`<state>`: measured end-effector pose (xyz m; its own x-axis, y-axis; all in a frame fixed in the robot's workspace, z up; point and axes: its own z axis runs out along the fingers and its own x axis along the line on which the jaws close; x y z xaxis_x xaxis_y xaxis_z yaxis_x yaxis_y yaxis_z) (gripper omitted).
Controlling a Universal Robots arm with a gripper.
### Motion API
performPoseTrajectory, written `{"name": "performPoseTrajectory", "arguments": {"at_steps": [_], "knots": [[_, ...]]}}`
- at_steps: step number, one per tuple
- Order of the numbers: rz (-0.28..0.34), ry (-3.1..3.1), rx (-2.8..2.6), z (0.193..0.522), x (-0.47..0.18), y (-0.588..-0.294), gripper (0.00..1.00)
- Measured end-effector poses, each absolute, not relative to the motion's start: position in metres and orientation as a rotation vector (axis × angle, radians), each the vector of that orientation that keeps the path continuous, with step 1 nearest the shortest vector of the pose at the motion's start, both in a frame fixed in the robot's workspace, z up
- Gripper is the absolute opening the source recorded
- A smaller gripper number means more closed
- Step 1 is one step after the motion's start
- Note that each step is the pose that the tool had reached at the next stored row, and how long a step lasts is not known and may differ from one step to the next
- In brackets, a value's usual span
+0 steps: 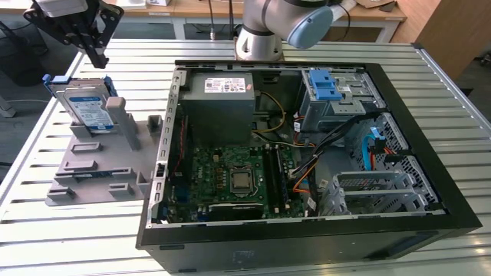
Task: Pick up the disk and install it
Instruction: 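Reach for the disk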
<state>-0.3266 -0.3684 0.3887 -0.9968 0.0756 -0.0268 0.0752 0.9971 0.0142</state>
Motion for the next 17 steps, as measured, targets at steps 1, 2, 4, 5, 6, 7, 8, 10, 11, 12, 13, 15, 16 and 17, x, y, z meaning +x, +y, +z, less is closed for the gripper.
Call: {"name": "performPoseTrajectory", "arguments": {"at_steps": [1, 2, 4, 5, 6, 7, 8, 10, 11, 12, 13, 15, 16, 17], "knots": [[0.021, 3.112, 0.117, 0.389, -0.327, -0.368, 0.11], [0.021, 3.112, 0.117, 0.389, -0.327, -0.367, 0.11], [0.02, 3.112, 0.117, 0.389, -0.329, -0.366, 0.11], [0.02, 3.112, 0.117, 0.389, -0.33, -0.365, 0.11], [0.02, 3.112, 0.117, 0.388, -0.331, -0.364, 0.11], [0.021, 3.112, 0.117, 0.388, -0.332, -0.364, 0.11], [0.02, 3.112, 0.117, 0.388, -0.333, -0.363, 0.11], [0.02, 3.113, 0.117, 0.388, -0.335, -0.363, 0.11], [0.02, 3.113, 0.117, 0.388, -0.336, -0.363, 0.11], [0.02, 3.113, 0.117, 0.388, -0.337, -0.362, 0.11], [0.02, 3.113, 0.117, 0.388, -0.338, -0.362, 0.11], [0.02, 3.113, 0.117, 0.387, -0.34, -0.362, 0.11], [0.02, 3.113, 0.117, 0.387, -0.341, -0.361, 0.11], [0.02, 3.113, 0.117, 0.387, -0.342, -0.361, 0.11]]}}
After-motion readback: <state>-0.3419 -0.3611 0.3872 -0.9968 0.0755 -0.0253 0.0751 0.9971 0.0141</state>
